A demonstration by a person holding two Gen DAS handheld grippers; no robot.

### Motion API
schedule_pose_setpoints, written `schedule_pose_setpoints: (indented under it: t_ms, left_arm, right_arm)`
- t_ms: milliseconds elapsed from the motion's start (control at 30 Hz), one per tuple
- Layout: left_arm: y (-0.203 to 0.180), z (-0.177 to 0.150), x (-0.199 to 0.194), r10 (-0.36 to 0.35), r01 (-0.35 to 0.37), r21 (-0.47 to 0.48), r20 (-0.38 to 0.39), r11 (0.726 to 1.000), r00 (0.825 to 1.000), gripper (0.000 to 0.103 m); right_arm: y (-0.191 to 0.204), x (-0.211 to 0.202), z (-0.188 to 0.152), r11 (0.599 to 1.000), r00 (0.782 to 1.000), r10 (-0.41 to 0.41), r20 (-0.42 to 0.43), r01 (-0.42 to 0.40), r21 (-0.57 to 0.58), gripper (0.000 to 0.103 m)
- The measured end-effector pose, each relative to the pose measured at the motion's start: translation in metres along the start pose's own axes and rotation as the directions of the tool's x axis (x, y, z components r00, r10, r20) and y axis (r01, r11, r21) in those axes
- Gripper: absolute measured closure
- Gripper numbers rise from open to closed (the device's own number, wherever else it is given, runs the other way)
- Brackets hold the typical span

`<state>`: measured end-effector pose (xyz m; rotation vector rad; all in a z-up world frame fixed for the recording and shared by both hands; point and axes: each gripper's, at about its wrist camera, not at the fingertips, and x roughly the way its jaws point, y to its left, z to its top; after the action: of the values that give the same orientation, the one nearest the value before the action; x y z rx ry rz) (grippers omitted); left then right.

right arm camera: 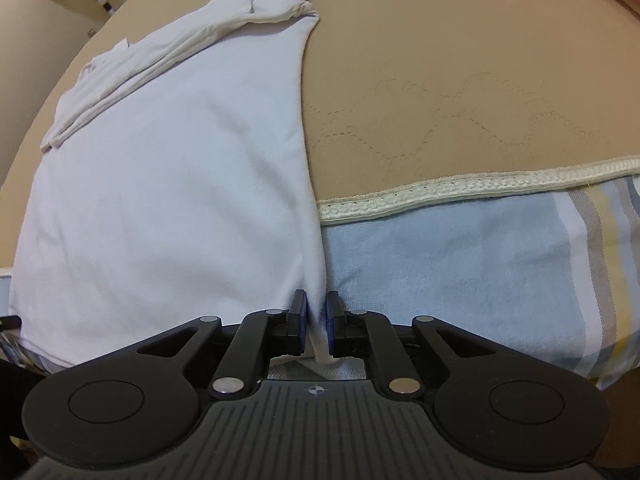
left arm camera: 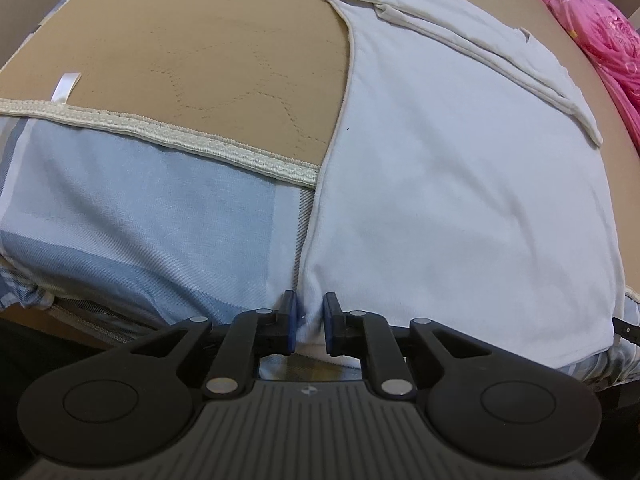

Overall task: Fold small clothes
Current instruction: 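Grasp the shirt hem with both grippers, then lift the hem with both grippers and fold it up toward the collar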

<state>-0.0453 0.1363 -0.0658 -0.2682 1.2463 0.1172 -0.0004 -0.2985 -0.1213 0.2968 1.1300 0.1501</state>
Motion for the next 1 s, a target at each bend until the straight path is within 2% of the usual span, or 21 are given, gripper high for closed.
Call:
schedule_pose_setpoints:
  t_ms: [200,300,467,500,533,633,700,800,867,1000]
  left_arm:
    - [-0.003,-0.002,-0.002,0.013,-0.013,-0.009,0.003,1.000,1.000,0.082]
    - [-0.001,-0.003,-0.003,0.010,-0.010,-0.019,0.000,1.000,1.000,0.082]
    - [-0.007,-0.001,0.003,0.030,-0.030,0.018,-0.002,0.999,1.000,0.082]
    - [-0.009,-0.001,0.002,0.036,-0.036,0.029,0.003,0.999,0.999,0.084]
    - [-0.011,-0.002,0.002,0.039,-0.039,0.037,0.009,0.999,0.999,0.092]
    - [-0.018,-0.004,-0.005,0.055,-0.058,0.070,0.047,0.996,0.997,0.096]
    - [-0.023,-0.005,-0.018,0.050,-0.060,0.096,0.096,0.994,0.994,0.096]
    - [-0.028,-0.004,-0.051,0.011,-0.037,0.135,0.185,0.990,0.983,0.096]
    - [-0.028,-0.003,-0.076,-0.032,-0.003,0.144,0.243,0.990,0.970,0.097]
    - [-0.017,-0.010,-0.125,-0.116,0.059,0.171,0.345,0.983,0.931,0.097]
  right_arm:
    - [0.001,-0.002,0.000,1.000,1.000,-0.006,0.002,0.006,-0.007,0.093]
    - [-0.001,-0.003,-0.002,1.000,1.000,-0.027,0.003,0.027,-0.004,0.083]
    - [0.005,0.000,-0.003,0.998,0.999,-0.042,0.004,0.042,-0.048,0.081]
    - [0.006,0.001,-0.003,0.997,0.999,-0.045,0.005,0.045,-0.057,0.081]
    - [0.008,0.001,-0.003,0.997,0.999,-0.045,0.006,0.045,-0.070,0.081]
    - [0.012,-0.003,-0.004,0.995,0.999,-0.033,0.031,0.036,-0.095,0.096]
    - [0.011,-0.016,-0.002,0.996,0.996,0.001,0.084,0.006,-0.084,0.098]
    - [0.002,-0.048,0.005,0.995,0.977,0.104,0.188,-0.102,-0.021,0.098]
    - [-0.006,-0.074,0.009,0.982,0.947,0.176,0.268,-0.188,0.020,0.099]
    - [-0.016,-0.121,0.006,0.951,0.879,0.264,0.397,-0.307,0.047,0.099]
